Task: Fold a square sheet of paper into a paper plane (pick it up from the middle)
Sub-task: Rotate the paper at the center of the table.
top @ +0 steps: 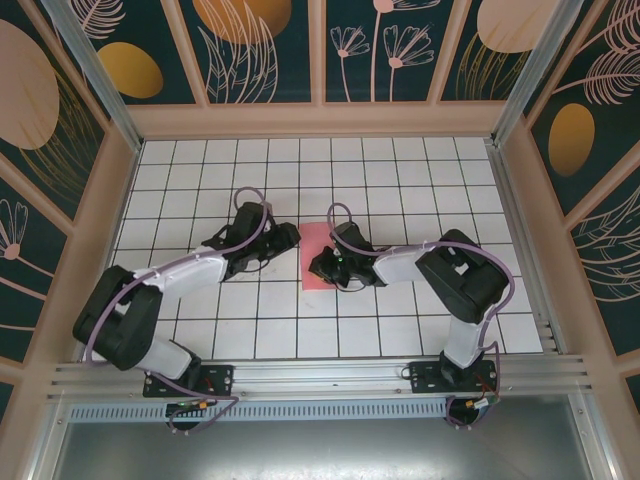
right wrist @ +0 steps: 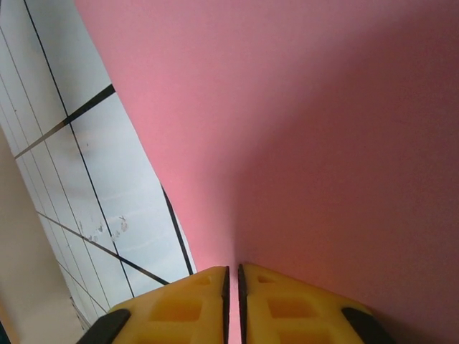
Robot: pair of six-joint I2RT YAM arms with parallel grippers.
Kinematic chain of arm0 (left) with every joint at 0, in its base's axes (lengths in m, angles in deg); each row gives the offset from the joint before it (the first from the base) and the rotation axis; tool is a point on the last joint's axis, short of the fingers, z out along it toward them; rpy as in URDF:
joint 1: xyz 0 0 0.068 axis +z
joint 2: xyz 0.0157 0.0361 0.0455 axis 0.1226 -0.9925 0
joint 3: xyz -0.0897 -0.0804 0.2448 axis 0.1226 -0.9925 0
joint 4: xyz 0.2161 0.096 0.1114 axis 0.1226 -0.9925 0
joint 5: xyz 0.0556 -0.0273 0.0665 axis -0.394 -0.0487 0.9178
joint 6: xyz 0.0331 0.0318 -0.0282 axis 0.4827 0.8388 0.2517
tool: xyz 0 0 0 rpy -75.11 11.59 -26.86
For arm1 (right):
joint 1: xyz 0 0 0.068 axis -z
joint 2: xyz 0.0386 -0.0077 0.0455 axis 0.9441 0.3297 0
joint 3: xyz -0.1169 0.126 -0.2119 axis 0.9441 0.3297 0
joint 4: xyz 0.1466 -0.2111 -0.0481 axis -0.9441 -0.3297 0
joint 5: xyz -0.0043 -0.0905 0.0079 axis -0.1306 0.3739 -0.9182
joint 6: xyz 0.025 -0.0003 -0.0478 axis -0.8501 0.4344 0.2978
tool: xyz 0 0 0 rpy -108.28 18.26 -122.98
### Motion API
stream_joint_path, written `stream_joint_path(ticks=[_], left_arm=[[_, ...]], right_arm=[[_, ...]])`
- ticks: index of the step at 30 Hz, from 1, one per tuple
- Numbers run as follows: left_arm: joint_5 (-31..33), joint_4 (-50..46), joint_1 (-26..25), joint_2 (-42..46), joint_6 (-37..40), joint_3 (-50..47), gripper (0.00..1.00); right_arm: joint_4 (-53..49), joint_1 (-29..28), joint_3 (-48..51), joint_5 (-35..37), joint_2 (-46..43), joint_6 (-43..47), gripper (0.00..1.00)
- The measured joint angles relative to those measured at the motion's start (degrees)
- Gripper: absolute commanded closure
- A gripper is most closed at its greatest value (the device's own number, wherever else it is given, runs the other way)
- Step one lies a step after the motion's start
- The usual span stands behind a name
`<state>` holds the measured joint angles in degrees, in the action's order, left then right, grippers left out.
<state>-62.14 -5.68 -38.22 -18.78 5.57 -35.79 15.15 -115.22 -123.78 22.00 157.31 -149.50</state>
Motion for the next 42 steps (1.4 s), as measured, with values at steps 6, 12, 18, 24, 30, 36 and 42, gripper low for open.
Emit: stream_joint_path(ticks=[6,12,18,24,30,36,42], left_arm=[[-3.5,0.5,0.0,-6.5,1.3,5.0,0.66],[-4.4,0.4,0.0,-8.7,2.1,7.4,0.67],[-4.2,0.5,0.0,-8.7,2.1,7.4,0.68],[-4.1,0.6,0.0,-8.7,2.1,7.4,0.67],[-4.1,0.7,0.0,-8.7,2.1,7.4,0.66],[-4.5,0.7,0.0,-10.6,2.1,8.7,0.66],[-5.0,0.5,0.1,-15.1,2.1,12.4,0.66]], right_arm=[[-1.9,0.0,0.1,2.2,-6.2,2.8,0.69],[-4.9,1.0,1.7,8.9,-17.5,5.8,0.5],[-8.3,2.2,4.8,16.6,-23.6,7.4,0.45],[-8.1,2.2,8.8,24.3,-27.5,8.7,0.42],[-7.9,3.5,11.2,27.0,-28.7,10.0,0.42],[-7.4,7.7,11.3,21.1,-26.2,10.0,0.42],[-6.5,7.7,11.7,16.0,-23.1,9.9,0.42]])
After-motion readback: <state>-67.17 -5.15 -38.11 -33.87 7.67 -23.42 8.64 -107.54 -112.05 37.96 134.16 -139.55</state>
